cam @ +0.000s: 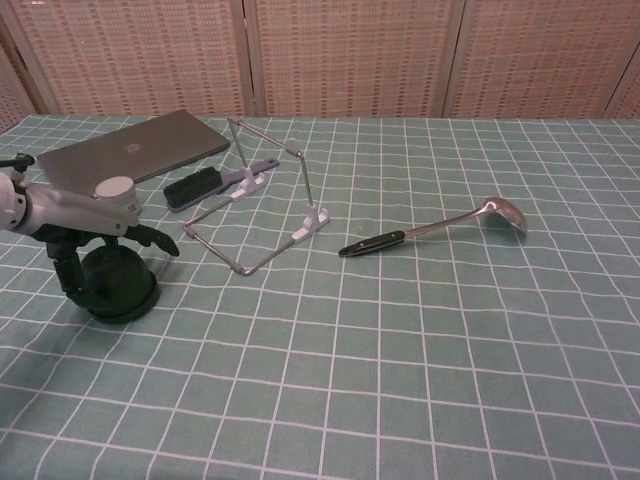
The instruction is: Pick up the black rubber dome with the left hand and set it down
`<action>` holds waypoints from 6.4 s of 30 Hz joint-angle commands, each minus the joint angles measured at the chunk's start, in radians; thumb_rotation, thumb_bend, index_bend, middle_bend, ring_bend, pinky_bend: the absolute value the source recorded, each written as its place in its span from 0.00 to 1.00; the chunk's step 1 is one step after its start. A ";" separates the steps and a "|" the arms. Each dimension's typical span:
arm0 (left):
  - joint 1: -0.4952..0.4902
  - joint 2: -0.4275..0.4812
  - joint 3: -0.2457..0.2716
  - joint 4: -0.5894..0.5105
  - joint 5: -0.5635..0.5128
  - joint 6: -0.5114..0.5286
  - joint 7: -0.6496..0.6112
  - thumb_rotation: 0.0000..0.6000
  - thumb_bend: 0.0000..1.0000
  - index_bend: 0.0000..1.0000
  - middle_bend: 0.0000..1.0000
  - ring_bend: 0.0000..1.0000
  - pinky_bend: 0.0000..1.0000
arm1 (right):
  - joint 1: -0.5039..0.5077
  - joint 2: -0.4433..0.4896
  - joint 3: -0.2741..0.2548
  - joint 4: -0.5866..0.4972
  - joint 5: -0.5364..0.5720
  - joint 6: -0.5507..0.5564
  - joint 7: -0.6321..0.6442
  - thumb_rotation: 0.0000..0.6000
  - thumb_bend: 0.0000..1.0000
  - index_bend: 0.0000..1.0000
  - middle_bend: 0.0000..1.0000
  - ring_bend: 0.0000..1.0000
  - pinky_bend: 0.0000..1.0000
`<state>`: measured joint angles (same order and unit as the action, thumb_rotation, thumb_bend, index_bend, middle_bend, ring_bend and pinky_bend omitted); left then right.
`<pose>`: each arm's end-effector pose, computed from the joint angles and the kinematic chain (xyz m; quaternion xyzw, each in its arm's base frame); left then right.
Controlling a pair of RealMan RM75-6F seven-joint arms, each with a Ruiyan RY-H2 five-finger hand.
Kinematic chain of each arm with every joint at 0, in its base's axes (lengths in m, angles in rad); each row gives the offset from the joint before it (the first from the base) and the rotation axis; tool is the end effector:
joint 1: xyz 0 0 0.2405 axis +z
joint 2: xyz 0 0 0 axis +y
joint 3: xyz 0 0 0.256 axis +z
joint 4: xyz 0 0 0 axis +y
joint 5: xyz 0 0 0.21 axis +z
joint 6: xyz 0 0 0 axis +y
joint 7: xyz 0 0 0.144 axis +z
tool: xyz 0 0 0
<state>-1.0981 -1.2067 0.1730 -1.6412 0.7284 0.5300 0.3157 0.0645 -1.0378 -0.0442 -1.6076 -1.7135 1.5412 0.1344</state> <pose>-0.1864 0.3418 0.0244 -0.8342 -0.4281 -0.0958 0.3341 -0.2984 -0.1525 0.1672 0.6486 -0.3808 0.4170 0.5104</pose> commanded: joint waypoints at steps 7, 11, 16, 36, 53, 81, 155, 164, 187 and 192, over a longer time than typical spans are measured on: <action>-0.025 -0.018 0.042 0.005 -0.034 0.031 0.050 1.00 0.29 0.07 0.13 0.03 0.23 | -0.007 -0.009 0.007 0.002 0.004 0.016 -0.016 1.00 0.11 0.00 0.00 0.00 0.00; -0.034 -0.028 0.061 0.002 -0.049 0.042 0.074 1.00 0.29 0.10 0.16 0.05 0.24 | -0.008 -0.005 0.004 0.002 0.000 0.017 -0.007 1.00 0.11 0.00 0.00 0.00 0.00; -0.034 -0.034 0.073 -0.002 -0.053 0.057 0.087 1.00 0.29 0.14 0.18 0.06 0.24 | -0.007 0.000 0.001 0.001 -0.003 0.015 0.001 1.00 0.11 0.00 0.00 0.00 0.00; 0.055 -0.050 0.105 -0.026 0.049 0.226 0.192 1.00 0.30 0.58 0.63 0.43 0.53 | -0.012 0.015 -0.011 -0.004 -0.026 0.028 0.032 1.00 0.11 0.00 0.00 0.00 0.00; 0.189 -0.010 0.025 0.013 0.273 0.251 -0.001 1.00 0.33 0.76 0.81 0.57 0.68 | -0.008 0.011 -0.015 -0.006 -0.029 0.015 0.024 1.00 0.11 0.00 0.00 0.00 0.00; 0.490 -0.005 -0.356 0.161 0.693 0.394 -2.011 1.00 0.40 0.78 0.87 0.61 0.68 | -0.001 0.001 -0.016 -0.013 -0.016 -0.010 0.001 1.00 0.11 0.00 0.00 0.00 0.00; 0.388 -0.089 -0.181 0.068 0.356 0.236 0.173 1.00 0.39 0.23 0.41 0.35 0.38 | 0.003 0.015 -0.016 -0.025 -0.008 -0.019 0.007 1.00 0.11 0.00 0.00 0.00 0.00; 0.374 -0.114 -0.170 0.091 0.341 0.235 0.170 1.00 0.39 0.00 0.04 0.04 0.17 | 0.002 0.021 -0.016 -0.023 -0.010 -0.015 0.014 1.00 0.12 0.00 0.00 0.00 0.00; 0.335 -0.097 -0.140 0.084 0.287 0.191 0.171 1.00 0.34 0.00 0.00 0.00 0.10 | 0.002 0.024 -0.020 -0.024 -0.015 -0.015 0.023 1.00 0.25 0.00 0.00 0.00 0.00; 0.334 -0.092 -0.143 0.080 0.308 0.189 0.132 1.00 0.32 0.00 0.00 0.00 0.09 | 0.001 0.023 -0.019 -0.024 -0.016 -0.013 0.023 1.00 0.30 0.00 0.00 0.00 0.00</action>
<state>-0.7631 -1.3015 0.0294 -1.5608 1.0304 0.7221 0.4537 0.0655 -1.0148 -0.0636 -1.6311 -1.7296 1.5285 0.1576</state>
